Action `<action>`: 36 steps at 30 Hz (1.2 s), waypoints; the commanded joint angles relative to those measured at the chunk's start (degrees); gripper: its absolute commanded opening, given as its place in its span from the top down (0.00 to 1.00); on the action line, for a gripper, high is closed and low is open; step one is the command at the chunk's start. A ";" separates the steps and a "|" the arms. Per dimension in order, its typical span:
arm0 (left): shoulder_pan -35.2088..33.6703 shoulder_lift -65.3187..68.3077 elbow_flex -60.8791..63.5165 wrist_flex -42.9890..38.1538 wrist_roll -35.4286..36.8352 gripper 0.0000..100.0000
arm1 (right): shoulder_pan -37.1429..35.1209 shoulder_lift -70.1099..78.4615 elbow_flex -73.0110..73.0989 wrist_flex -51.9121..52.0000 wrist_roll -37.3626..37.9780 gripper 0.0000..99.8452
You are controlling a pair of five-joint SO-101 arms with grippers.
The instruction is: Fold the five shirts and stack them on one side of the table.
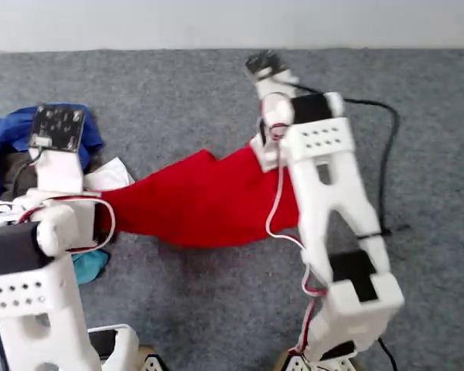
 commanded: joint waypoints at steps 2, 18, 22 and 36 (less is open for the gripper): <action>4.75 -0.35 -10.68 -1.23 4.40 0.99 | 3.91 -12.26 -2.64 -0.22 0.00 0.99; 18.37 22.86 -68.88 3.34 9.49 0.99 | 21.76 -48.84 -2.64 -14.99 -8.53 0.99; 20.22 22.95 -67.91 3.43 9.49 0.99 | 27.82 -55.25 -2.64 -19.21 -9.58 0.99; 15.30 17.14 -31.60 -2.64 5.71 0.99 | 29.85 -43.12 16.88 -5.76 -3.96 0.99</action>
